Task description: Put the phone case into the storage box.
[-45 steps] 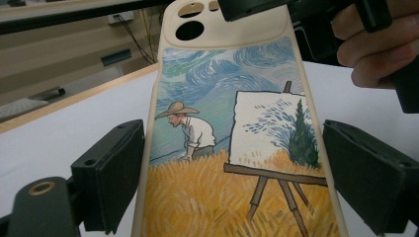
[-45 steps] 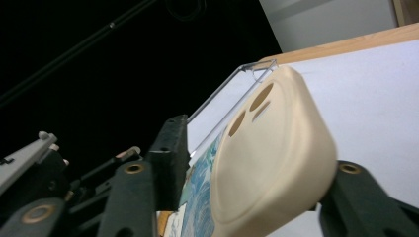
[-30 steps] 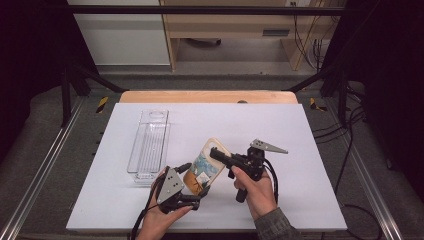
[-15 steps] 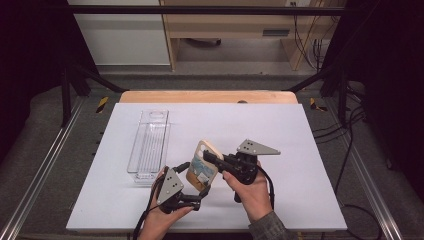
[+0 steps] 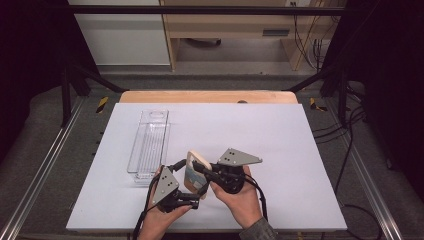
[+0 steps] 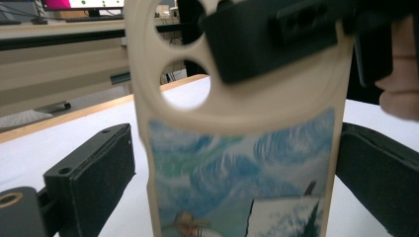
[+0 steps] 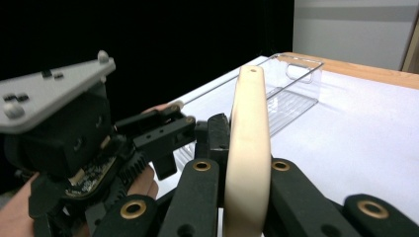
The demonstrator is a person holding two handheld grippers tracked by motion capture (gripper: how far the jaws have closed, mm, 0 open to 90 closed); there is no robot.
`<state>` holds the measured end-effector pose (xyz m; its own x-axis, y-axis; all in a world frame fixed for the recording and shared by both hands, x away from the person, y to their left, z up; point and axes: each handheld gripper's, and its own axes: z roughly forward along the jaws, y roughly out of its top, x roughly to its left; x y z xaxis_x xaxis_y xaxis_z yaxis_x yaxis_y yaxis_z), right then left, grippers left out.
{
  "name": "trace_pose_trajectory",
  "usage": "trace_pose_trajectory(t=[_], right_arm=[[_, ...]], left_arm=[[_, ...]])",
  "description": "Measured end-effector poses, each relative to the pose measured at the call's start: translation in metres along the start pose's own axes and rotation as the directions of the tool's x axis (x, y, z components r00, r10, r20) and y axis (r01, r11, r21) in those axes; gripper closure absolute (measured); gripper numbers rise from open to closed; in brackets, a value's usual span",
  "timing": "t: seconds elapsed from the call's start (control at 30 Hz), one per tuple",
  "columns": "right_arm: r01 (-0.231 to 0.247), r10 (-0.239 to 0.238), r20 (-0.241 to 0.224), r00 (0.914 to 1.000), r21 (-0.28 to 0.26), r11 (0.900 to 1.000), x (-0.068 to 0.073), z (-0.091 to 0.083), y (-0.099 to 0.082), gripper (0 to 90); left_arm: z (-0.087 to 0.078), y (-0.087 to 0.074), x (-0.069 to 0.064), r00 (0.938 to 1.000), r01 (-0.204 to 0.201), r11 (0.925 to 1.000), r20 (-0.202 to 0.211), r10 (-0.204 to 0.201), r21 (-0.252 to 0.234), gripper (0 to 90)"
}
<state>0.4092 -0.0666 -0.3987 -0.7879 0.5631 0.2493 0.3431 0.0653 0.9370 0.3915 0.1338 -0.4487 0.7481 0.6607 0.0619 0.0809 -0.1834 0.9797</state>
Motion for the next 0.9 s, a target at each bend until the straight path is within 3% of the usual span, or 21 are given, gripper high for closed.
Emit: trace_pose_trajectory(t=[0.4,0.9], right_arm=[[0.033,-0.033,-0.006,0.9994,0.04,0.9987,0.0082,0.0094,-0.0081,87.9],[0.029,-0.029,-0.011,0.9995,0.024,0.9993,0.0086,0.0093,-0.0106,87.3]], left_arm=[[-0.0021,0.002,0.0012,0.9999,0.01,0.9998,0.005,-0.01,-0.017,3.6],[-0.0039,0.0044,-0.0003,1.0,0.01,0.9999,0.0,-0.01,-0.007,9.5]])
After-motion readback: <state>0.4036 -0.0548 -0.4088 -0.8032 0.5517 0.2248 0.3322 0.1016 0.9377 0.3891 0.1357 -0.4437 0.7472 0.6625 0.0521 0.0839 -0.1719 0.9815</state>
